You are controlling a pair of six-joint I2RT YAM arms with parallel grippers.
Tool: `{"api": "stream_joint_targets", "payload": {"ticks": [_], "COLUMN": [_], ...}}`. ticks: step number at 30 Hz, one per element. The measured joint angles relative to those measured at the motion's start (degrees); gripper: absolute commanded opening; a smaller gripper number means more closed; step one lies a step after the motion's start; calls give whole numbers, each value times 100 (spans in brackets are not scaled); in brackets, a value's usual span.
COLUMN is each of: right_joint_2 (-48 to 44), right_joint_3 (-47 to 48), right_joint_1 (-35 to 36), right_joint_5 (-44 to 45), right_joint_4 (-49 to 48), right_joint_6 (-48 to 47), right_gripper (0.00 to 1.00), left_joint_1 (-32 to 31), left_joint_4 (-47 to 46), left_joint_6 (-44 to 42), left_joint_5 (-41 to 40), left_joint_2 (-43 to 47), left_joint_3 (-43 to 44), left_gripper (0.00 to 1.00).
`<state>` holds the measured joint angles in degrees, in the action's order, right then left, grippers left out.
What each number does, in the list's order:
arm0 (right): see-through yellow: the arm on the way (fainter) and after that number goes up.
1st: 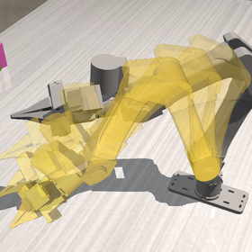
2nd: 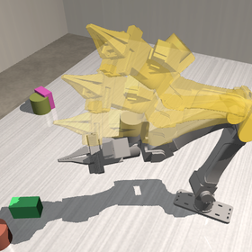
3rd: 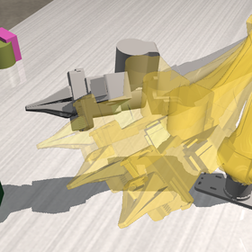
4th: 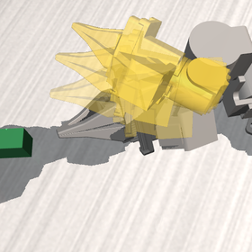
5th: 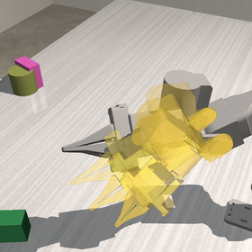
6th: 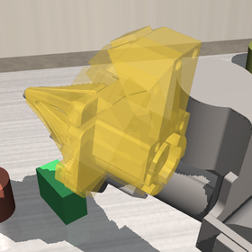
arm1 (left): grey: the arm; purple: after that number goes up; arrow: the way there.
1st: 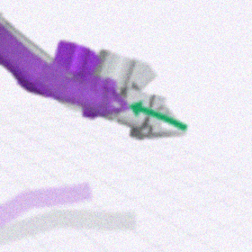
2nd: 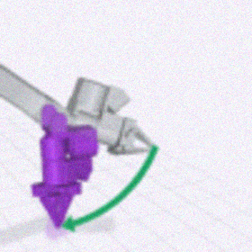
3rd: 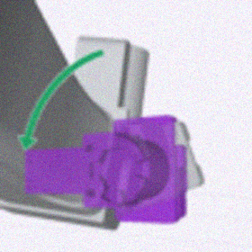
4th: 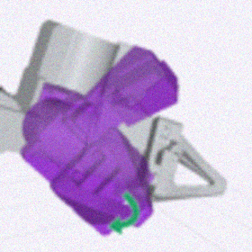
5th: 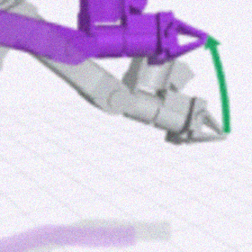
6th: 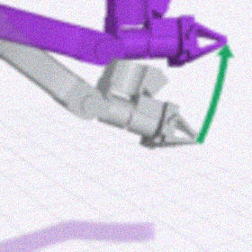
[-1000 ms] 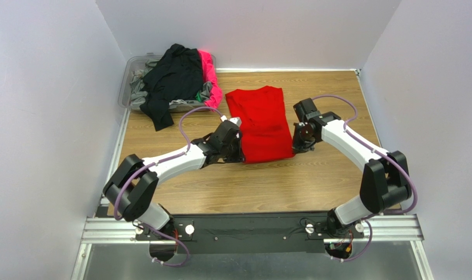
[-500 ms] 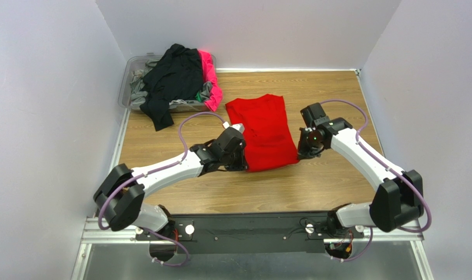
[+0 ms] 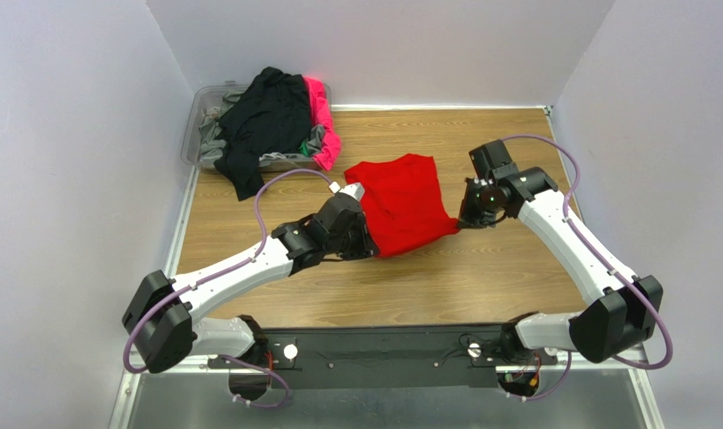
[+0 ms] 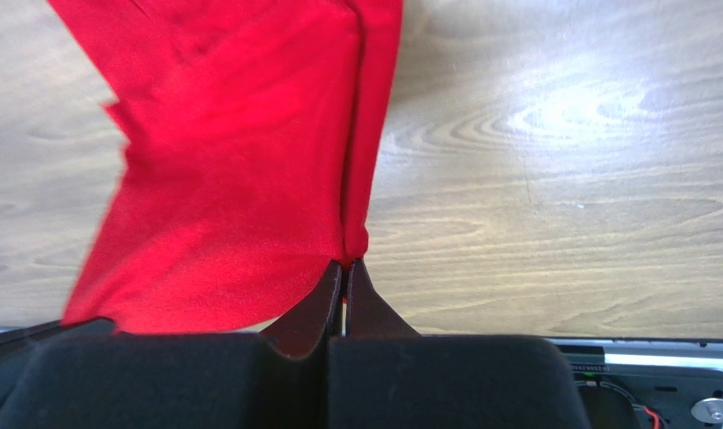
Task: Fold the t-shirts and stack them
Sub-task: Fold the tshirt
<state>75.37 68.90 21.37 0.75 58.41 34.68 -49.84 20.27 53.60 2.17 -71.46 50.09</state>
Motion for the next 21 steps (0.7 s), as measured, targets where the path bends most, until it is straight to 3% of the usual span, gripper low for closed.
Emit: {"api": "stream_joint_targets", "payload": {"ticks": [15,21], "right_joint_2": [1541,2433], "right_joint_3": [1497,2437], "right_joint_1": [4,7], "right_joint_5": [531,713], "right_joint_4": [11,-13], "right_joint_6": [76,20], "right_gripper": [1,1], "left_joint_1": [1132,1600], "left_joint_4": [-811,-911], "left_joint_6": [-546,-1012], "left_joint_5": [686,1008], "left_joint_2": [-498,-1078], "left_joint_3": [-15,393], "left_gripper": [0,0]}}
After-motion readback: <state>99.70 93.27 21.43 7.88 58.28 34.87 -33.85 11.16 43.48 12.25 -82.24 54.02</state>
